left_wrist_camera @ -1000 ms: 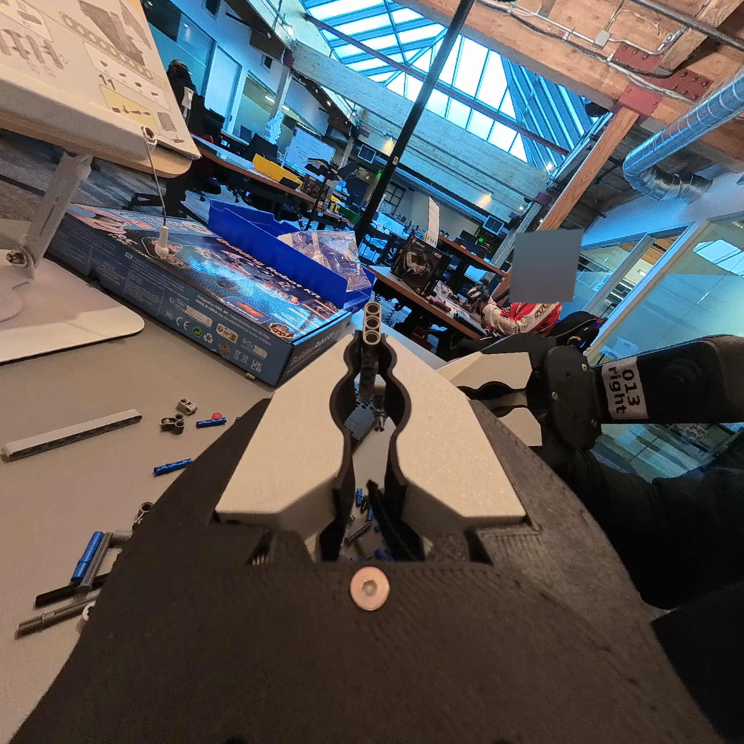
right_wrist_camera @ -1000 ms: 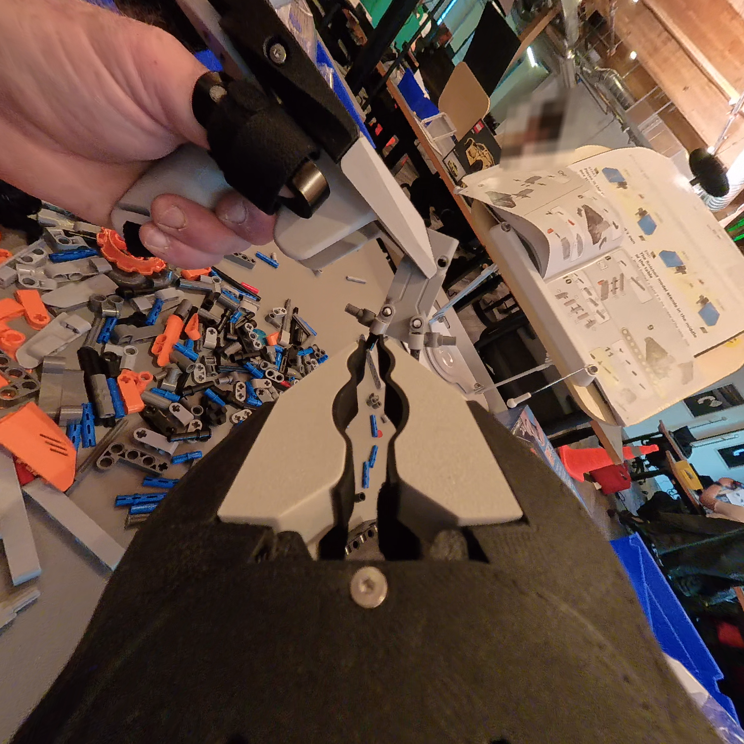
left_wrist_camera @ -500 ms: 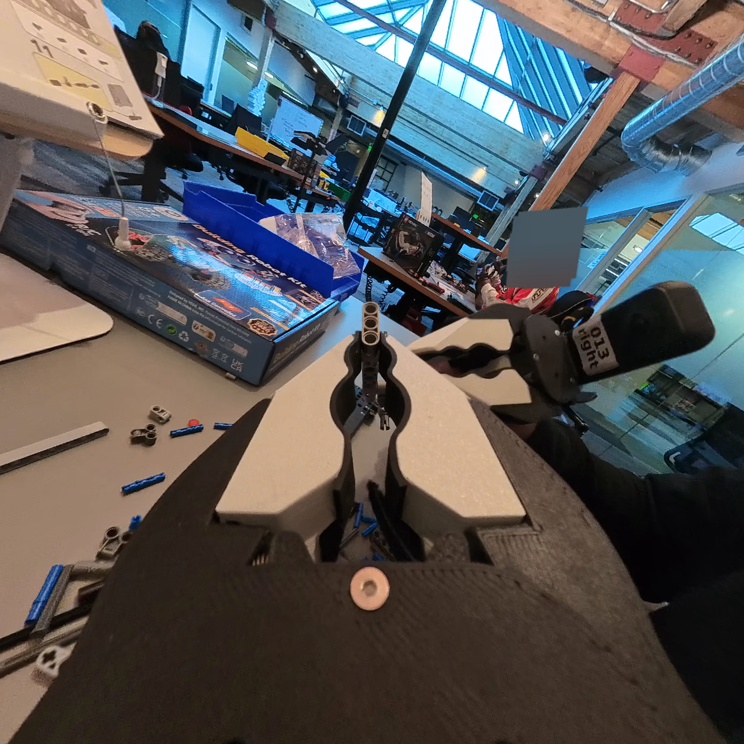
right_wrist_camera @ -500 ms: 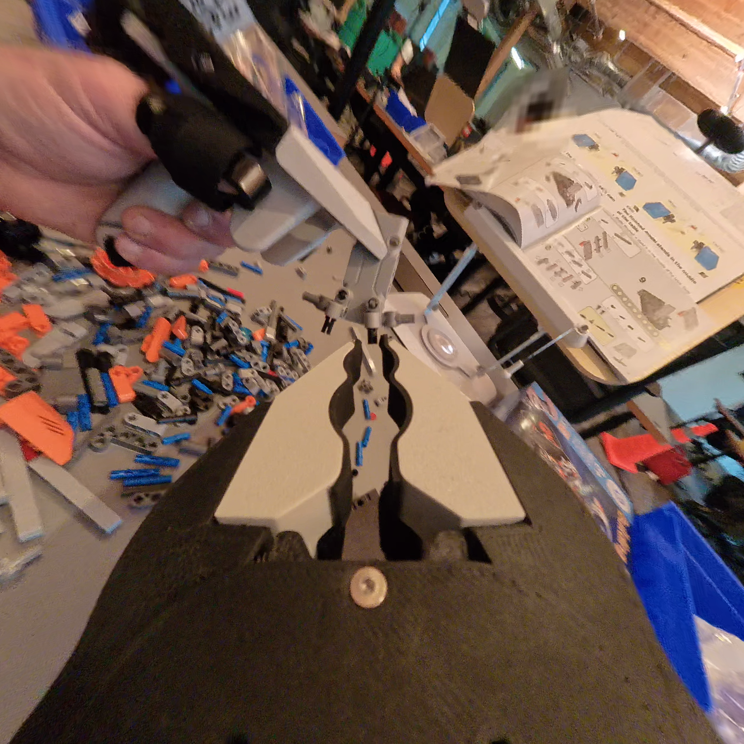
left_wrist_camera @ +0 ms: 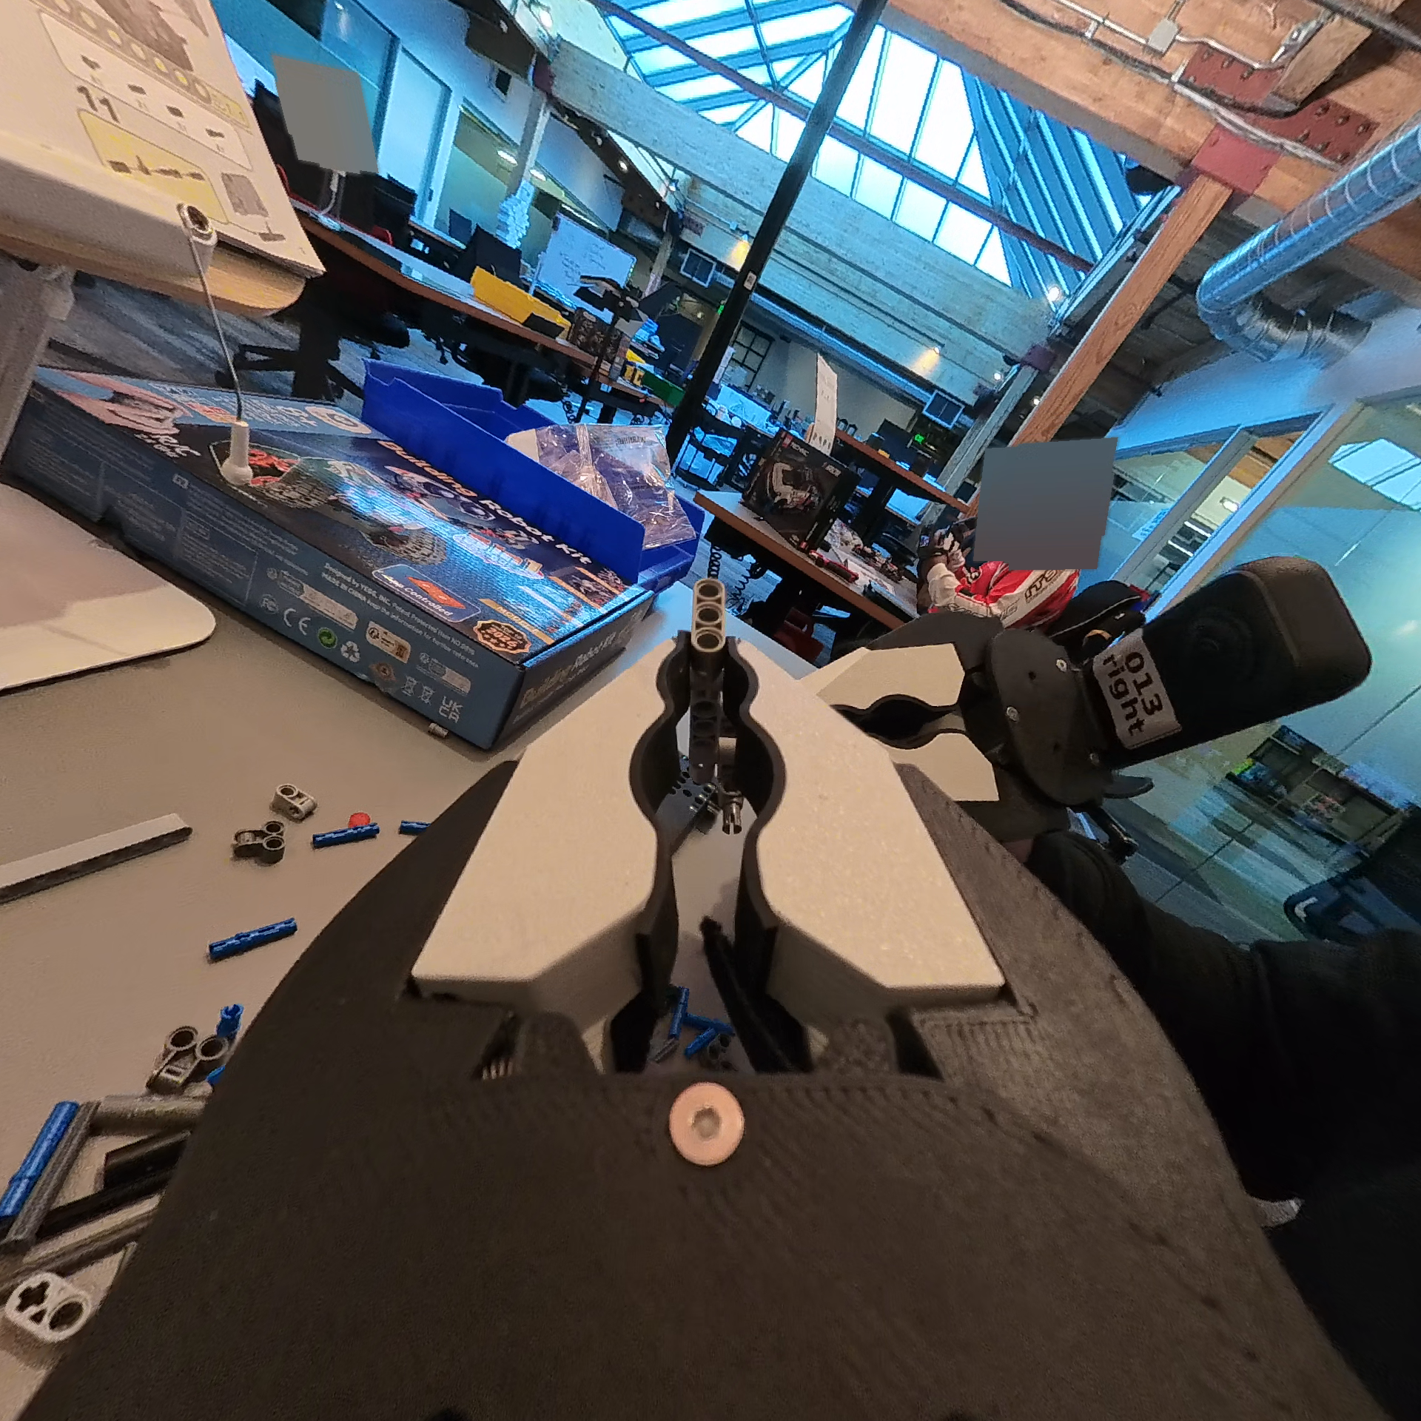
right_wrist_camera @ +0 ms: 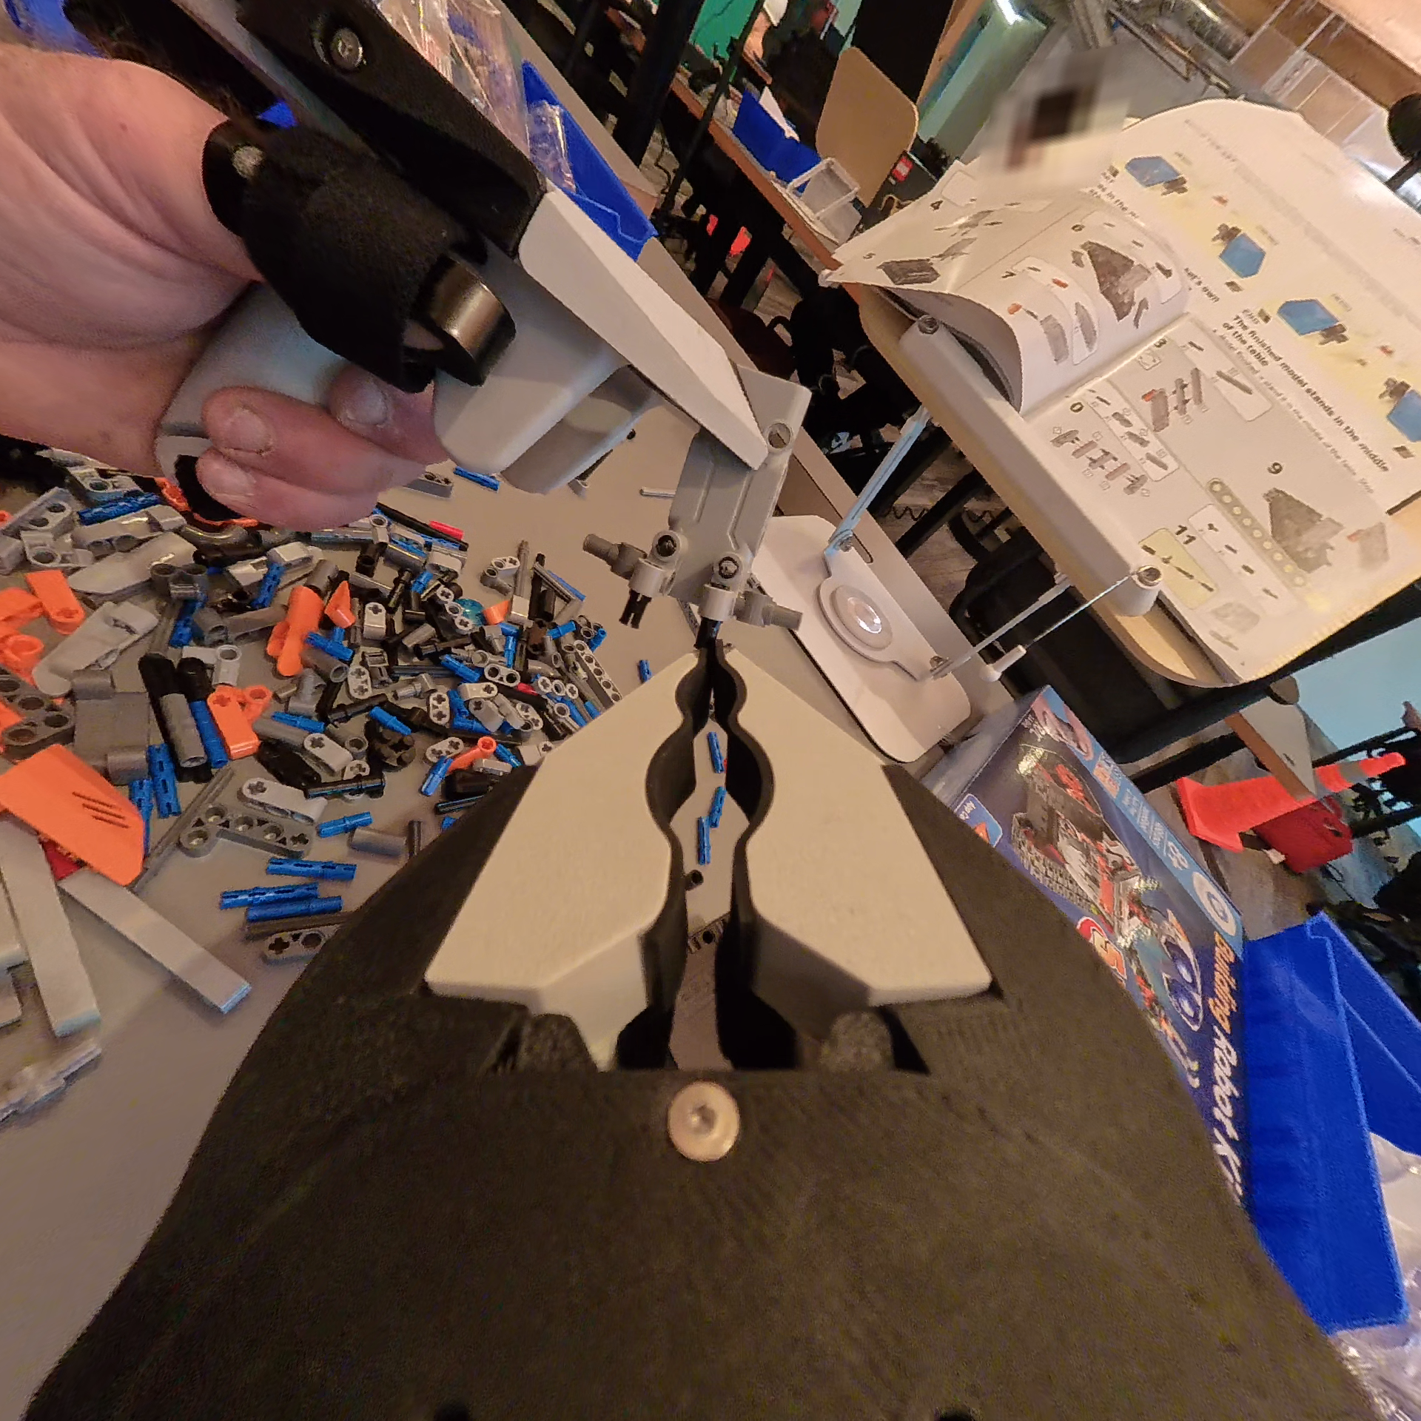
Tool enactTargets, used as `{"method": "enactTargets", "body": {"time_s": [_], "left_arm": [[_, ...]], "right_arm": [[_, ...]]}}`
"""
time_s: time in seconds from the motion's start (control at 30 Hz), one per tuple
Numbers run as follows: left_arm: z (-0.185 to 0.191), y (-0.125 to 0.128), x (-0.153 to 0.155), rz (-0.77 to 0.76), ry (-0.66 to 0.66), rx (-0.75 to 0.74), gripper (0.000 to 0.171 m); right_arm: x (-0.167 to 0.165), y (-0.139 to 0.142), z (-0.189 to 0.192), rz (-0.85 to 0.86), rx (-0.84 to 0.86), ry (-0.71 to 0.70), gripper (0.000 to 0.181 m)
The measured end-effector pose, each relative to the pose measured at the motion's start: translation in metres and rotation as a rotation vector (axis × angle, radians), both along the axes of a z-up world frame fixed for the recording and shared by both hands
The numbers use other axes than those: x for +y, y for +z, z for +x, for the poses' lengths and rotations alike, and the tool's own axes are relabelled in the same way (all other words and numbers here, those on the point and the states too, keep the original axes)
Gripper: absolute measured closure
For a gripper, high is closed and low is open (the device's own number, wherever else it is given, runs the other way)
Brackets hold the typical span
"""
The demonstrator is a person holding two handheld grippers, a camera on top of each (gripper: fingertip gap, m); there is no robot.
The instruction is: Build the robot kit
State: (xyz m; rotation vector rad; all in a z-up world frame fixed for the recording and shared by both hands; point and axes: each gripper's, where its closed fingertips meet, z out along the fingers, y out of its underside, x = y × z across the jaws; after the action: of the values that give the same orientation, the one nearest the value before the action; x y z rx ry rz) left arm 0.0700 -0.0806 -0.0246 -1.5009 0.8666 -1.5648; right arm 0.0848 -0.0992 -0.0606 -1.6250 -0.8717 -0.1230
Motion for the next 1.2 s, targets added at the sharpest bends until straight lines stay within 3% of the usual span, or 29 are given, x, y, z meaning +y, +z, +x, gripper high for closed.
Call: {"method": "enactTargets", "body": {"time_s": [0.17, 0.37, 0.5, 0.7, 0.87, 0.97, 1.2], "left_arm": [[0.001, -0.003, 0.001, -0.005, 0.003, 0.005, 0.167], [0.007, -0.004, 0.003, -0.01, 0.026, 0.019, 0.166], [0.013, -0.005, 0.002, -0.005, 0.044, 0.034, 0.166], [0.016, -0.004, 0.002, -0.008, 0.045, 0.028, 0.166], [0.02, -0.005, -0.003, 0.076, 0.052, 0.073, 0.166], [0.024, -0.004, -0.012, 0.135, 0.035, 0.097, 0.166], [0.029, -0.012, -0.017, 0.211, 0.072, 0.163, 0.166]], "right_arm": [[-0.001, 0.001, 0.003, -0.014, 0.038, 0.009, 0.181], [-0.007, 0.012, 0.002, 0.0, 0.088, 0.039, 0.152], [-0.002, 0.001, 0.003, 0.004, -0.025, -0.013, 0.154], [-0.006, 0.005, 0.004, 0.006, 0.012, 0.01, 0.154], [-0.006, 0.021, 0.007, 0.03, 0.091, 0.008, 0.147], [0.001, 0.015, 0.004, -0.012, 0.114, -0.003, 0.136], [0.005, 0.003, -0.005, -0.068, 0.106, -0.016, 0.135]]}}
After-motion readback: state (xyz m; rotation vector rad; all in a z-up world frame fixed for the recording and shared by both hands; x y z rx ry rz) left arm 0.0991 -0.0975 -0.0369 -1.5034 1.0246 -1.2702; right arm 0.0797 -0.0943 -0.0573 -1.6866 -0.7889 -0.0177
